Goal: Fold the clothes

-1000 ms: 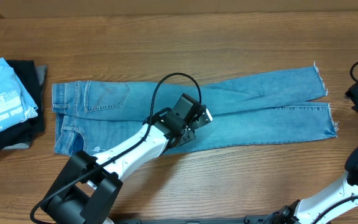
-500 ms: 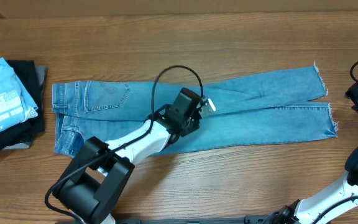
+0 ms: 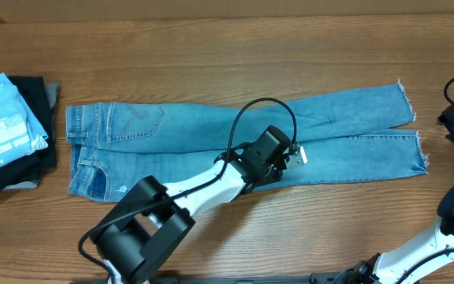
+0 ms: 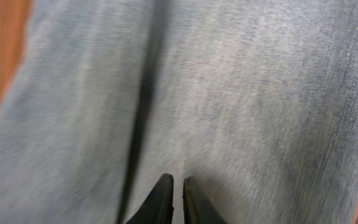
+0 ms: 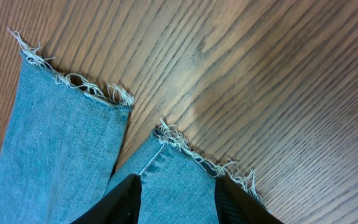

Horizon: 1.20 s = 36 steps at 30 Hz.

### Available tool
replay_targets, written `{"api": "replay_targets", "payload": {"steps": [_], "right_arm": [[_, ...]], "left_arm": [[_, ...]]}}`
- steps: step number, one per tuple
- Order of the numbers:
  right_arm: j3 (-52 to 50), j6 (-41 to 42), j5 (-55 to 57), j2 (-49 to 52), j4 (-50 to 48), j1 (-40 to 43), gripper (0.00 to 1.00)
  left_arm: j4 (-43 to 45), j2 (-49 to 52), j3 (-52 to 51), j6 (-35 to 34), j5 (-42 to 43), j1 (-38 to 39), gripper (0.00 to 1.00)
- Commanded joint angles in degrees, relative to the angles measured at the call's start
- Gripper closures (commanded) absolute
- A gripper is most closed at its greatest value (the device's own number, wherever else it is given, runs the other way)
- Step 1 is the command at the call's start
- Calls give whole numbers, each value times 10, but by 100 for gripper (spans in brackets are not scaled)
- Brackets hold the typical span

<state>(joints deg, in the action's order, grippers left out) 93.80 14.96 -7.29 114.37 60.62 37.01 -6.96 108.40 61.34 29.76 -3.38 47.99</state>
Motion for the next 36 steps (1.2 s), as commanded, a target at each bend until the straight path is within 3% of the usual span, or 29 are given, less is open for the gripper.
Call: {"api": "replay_targets", "payload": {"steps": [1,6,13,16,19,20,22,24,28,31,36], "right_arm": [[11,-2,-5,-14,-1,-3,57],[11,-2,-5,-14,-1,-3,57],[11,-2,-5,-14,0,-3,57],[11,-2,-5,-14,0,-3,58],[11,-2,-5,-14,0,-3,58],[11,-2,-5,-14,0,-3,58],[11,-2,-5,-14,0,-3,58],[11,-2,-5,-14,0,-3,56],[11,-2,-5,-14,2,-3,56],[11,-7,-5,-14,6,-3,55],[11,-19,-5,-14,20,-3,51]], "left_arm": [[26,41,14,9,52,1,91],[45,81,42,-57,130,-17,93],[151,83,57,-58,26,-133,93],[229,83,63,-59,-17,-153,94],[237,83,97,-72,-17,-165,94],[207,81,115,-90,-22,-166,95],[60,57,155,-141,-79,-161,96],[-173,-6,192,-297,-171,-163,86],[-454,-150,188,-582,-173,-247,72],[-471,-175,137,-637,-143,-343,63],[-371,-168,42,-591,-84,-554,61]]}}
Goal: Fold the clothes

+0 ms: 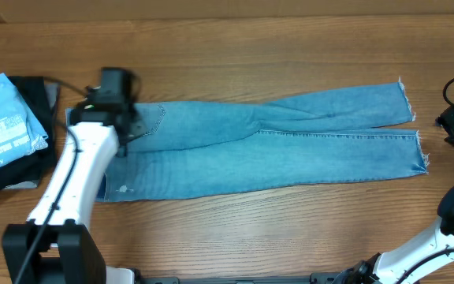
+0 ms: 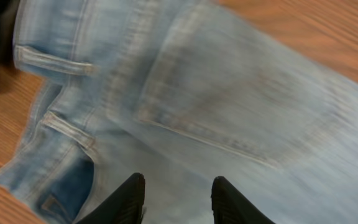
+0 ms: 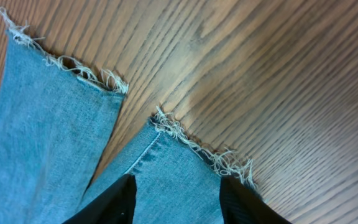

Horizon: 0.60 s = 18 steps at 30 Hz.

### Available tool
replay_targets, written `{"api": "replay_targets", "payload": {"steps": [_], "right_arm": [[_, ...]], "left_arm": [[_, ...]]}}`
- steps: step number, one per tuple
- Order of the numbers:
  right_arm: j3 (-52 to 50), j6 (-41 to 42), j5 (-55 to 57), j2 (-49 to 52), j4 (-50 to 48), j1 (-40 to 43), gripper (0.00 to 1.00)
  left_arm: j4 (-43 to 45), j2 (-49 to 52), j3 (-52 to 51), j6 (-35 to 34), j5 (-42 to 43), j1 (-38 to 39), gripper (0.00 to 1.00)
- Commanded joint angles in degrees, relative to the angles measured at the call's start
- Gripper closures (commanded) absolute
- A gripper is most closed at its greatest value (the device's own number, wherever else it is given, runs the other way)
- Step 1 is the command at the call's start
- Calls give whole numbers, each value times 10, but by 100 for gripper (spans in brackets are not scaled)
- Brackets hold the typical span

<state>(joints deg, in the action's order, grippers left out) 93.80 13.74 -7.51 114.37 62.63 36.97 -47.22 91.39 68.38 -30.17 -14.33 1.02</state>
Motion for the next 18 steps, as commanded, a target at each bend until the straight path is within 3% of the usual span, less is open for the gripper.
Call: {"api": "replay_targets", "payload": {"steps": [1,6,11,18], "right_arm": [[11,-7,-3,-14,2,-3,51],[11,-20,-3,-13,9,-3,51],[11,-20,-3,-13,12,-3,51],[11,-20,-2,-13,20,-3,51]], "left_arm": [[48,2,-42,17,29,-110,60],[140,2,-95,74,91,-200,57],[230,19,-125,120,89,-219,54],[274,83,-125,129,82,-220,51]]}}
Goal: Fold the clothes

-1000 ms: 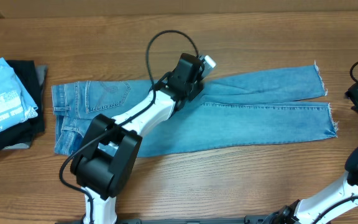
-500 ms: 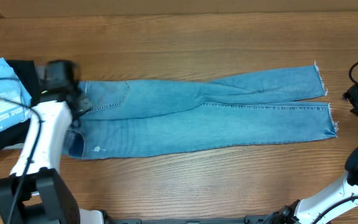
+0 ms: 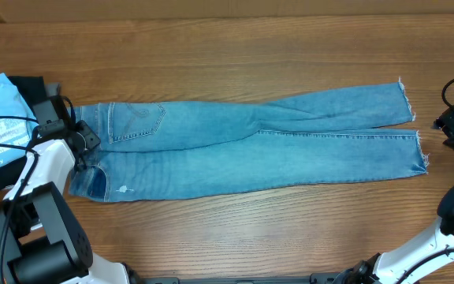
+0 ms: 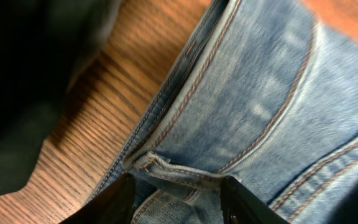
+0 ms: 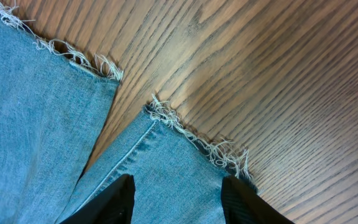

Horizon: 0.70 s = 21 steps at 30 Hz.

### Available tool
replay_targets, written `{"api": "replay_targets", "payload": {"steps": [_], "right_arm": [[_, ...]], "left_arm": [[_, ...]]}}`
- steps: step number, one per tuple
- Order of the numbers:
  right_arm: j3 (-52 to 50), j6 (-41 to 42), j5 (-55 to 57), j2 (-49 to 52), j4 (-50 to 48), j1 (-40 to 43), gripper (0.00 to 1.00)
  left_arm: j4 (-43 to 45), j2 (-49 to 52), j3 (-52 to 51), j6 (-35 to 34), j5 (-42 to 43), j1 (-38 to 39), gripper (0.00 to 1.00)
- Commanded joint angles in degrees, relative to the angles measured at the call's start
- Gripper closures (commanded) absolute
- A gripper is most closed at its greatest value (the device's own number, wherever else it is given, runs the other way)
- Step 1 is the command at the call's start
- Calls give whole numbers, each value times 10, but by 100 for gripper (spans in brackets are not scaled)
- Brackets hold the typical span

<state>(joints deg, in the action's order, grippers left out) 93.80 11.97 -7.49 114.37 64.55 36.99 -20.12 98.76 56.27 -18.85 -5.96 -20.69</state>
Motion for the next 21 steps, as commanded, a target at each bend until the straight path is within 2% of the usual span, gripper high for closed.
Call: {"api": "replay_targets", "payload": {"steps": [1,5,8,14,20,21], "right_arm": [[11,-2,-1,-13,2,-3,51],[11,-2,-1,-13,6,-3,51],[11,-2,-1,-13,8,-3,51],[11,-2,-1,-13,14,-3,51],[11,-2,-1,-13,18,-3,51],[11,-2,-1,-13,18,-3,52]], "left_arm": [[5,9,-4,16,-11,-3,51],[-16,10,-4,6,-38,-3,48],[1,10,-4,4,-40,-3,47],[30,13,-4,7,-19,-3,48],[58,59,-4,9,12,-3,48],[58,58,-4,9,17,-3,52]]}}
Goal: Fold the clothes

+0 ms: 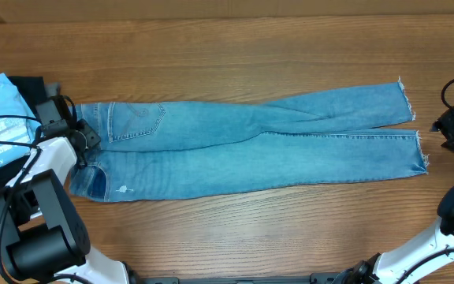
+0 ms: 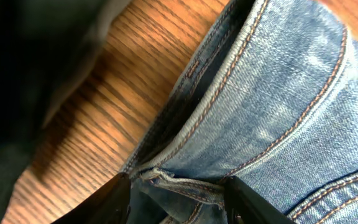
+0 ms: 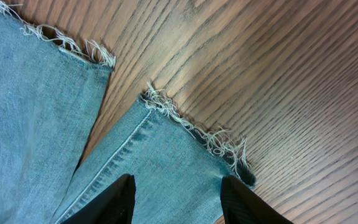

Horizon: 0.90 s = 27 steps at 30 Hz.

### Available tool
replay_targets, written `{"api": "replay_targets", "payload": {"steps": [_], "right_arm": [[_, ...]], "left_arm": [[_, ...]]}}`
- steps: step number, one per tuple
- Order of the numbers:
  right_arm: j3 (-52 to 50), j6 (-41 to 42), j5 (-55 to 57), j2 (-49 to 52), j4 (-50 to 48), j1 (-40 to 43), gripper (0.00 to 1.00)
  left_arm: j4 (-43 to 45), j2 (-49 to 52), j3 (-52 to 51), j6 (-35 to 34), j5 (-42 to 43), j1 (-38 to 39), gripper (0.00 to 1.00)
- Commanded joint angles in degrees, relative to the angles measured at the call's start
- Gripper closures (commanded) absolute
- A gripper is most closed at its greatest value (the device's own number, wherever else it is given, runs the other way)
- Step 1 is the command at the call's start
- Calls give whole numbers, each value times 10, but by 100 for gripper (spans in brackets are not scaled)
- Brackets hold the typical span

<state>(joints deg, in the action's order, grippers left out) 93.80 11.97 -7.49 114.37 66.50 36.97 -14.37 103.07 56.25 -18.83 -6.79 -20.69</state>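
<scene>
Light blue jeans (image 1: 243, 146) lie flat on the wooden table, waist at the left, frayed hems at the right. My left gripper (image 1: 80, 139) sits at the waist's left edge. In its wrist view it (image 2: 178, 202) is open, with the waistband (image 2: 272, 112) and a belt loop (image 2: 179, 183) between its fingers. My right gripper (image 1: 450, 132) hovers at the far right. It (image 3: 176, 202) is open, with the near leg's frayed hem (image 3: 194, 134) between its fingers. The other leg's hem (image 3: 48, 37) lies beside it.
A stack of folded clothes (image 1: 2, 130), light blue on top of black and grey, stands at the left edge right beside the jeans' waist. It shows as dark cloth (image 2: 23, 68) in the left wrist view. Bare wood (image 1: 227, 47) lies behind and in front of the jeans.
My left gripper has edged a little closer onto the waistband and is still open. My right gripper has shifted slightly over the near hem. The jeans lie as before.
My left gripper was shut, down on the middle of the jeans. Then it was open over the back pocket, then at the waist's left edge, where it stays. My right gripper stayed open over the hems throughout.
</scene>
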Motion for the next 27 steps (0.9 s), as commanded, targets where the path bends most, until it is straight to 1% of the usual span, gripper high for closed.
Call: {"api": "replay_targets", "payload": {"steps": [1,2,3,4,7,8,9,10,11,12,13,14,15,16,17,19,21,24,25,26,27], "right_arm": [[11,-2,-1,-13,-1,-3,52],[11,-2,-1,-13,-1,-3,52],[11,-2,-1,-13,-1,-3,52],[11,-2,-1,-13,-1,-3,52],[11,-2,-1,-13,-1,-3,52],[11,-2,-1,-13,-1,-3,52],[11,-2,-1,-13,-1,-3,52],[11,-2,-1,-13,-1,-3,52],[11,-2,-1,-13,-1,-3,52],[11,-2,-1,-13,-1,-3,52],[11,-2,-1,-13,-2,-3,52],[11,-2,-1,-13,-1,-3,52],[11,-2,-1,-13,-1,-3,52],[11,-3,-1,-13,0,-3,52],[11,-3,-1,-13,0,-3,52],[11,-3,-1,-13,1,-3,52],[11,-5,6,-13,4,-3,52],[11,-5,14,-13,5,-3,52],[11,-5,14,-13,5,-3,52],[11,-5,14,-13,5,-3,52],[11,-5,14,-13,7,-3,52]], "left_arm": [[1,14,-3,14,26,-3,63],[1,10,-1,41,38,-3,85],[1,5,2,50,39,-3,93],[1,-4,2,52,39,-3,96],[-3,-47,2,67,37,-3,96],[-21,-64,2,66,32,-3,89],[-42,-78,2,65,21,-3,66],[-83,-90,2,36,-18,-3,38],[-129,-92,2,-12,-60,-3,33],[-160,-89,1,-52,-80,-3,30],[-184,-78,0,-106,-82,-3,25],[-188,-70,-3,-144,-81,-3,20],[-180,-62,-10,-188,-70,-3,13],[-149,-52,-23,-213,-40,-3,9],[-80,-43,-41,-214,3,-3,9],[12,-31,-55,-185,66,-3,9],[65,-28,-56,-155,98,-3,10],[97,-9,-56,-146,110,-3,12],[108,1,-56,-139,118,-3,15],[117,15,-55,-137,129,-3,25],[118,19,-55,-122,143,-3,47]]}}
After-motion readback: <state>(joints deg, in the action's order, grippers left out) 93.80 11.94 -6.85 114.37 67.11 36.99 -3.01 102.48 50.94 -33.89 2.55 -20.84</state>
